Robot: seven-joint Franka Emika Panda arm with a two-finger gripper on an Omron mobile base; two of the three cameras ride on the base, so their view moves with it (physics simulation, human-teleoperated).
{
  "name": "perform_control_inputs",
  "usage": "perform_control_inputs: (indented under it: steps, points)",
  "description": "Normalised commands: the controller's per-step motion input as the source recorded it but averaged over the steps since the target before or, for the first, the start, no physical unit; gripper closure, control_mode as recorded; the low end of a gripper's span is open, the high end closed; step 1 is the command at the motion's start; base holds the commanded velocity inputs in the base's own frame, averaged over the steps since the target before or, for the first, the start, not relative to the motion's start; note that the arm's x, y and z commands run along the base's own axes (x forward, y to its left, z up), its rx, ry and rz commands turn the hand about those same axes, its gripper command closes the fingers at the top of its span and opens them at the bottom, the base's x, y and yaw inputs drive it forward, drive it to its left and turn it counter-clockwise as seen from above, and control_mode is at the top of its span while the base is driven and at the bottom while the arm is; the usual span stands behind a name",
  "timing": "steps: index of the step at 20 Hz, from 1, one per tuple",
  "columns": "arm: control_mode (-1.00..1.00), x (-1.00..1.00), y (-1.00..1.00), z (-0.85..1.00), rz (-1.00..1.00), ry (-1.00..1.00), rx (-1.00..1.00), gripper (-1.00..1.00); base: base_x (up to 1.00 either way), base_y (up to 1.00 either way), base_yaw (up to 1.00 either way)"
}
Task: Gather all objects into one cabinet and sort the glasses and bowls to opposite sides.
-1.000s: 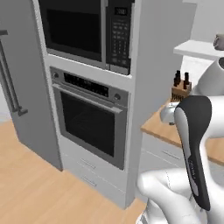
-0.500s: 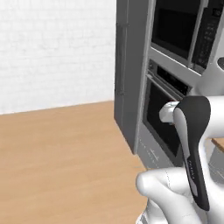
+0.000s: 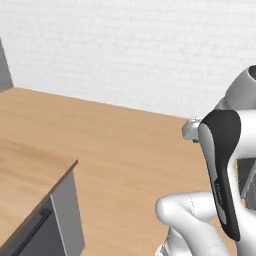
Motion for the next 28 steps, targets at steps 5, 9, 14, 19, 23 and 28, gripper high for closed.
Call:
perform_control_inputs:
  steps: [5, 9, 14, 19, 23, 28]
  points:
    - [1.0, 0.0, 0.0, 0.0, 0.0, 0.0, 0.0, -1.0, 0.0, 0.06, 0.83]
    - [1.0, 0.0, 0.0, 0.0, 0.0, 0.0, 0.0, -1.0, 0.07, 0.13, 0.61]
    - [1.0, 0.0, 0.0, 0.0, 0.0, 0.0, 0.0, -1.0, 0.0, 0.0, 1.0]
    - [1.0, 0.0, 0.0, 0.0, 0.0, 0.0, 0.0, -1.0, 0.02, 0.05, 0.92]
    - [1.0, 0.0, 0.0, 0.0, 0.0, 0.0, 0.0, -1.0, 0.0, 0.0, 1.0]
    - [1.0, 0.0, 0.0, 0.0, 0.0, 0.0, 0.0, -1.0, 0.03, 0.0, 0.97]
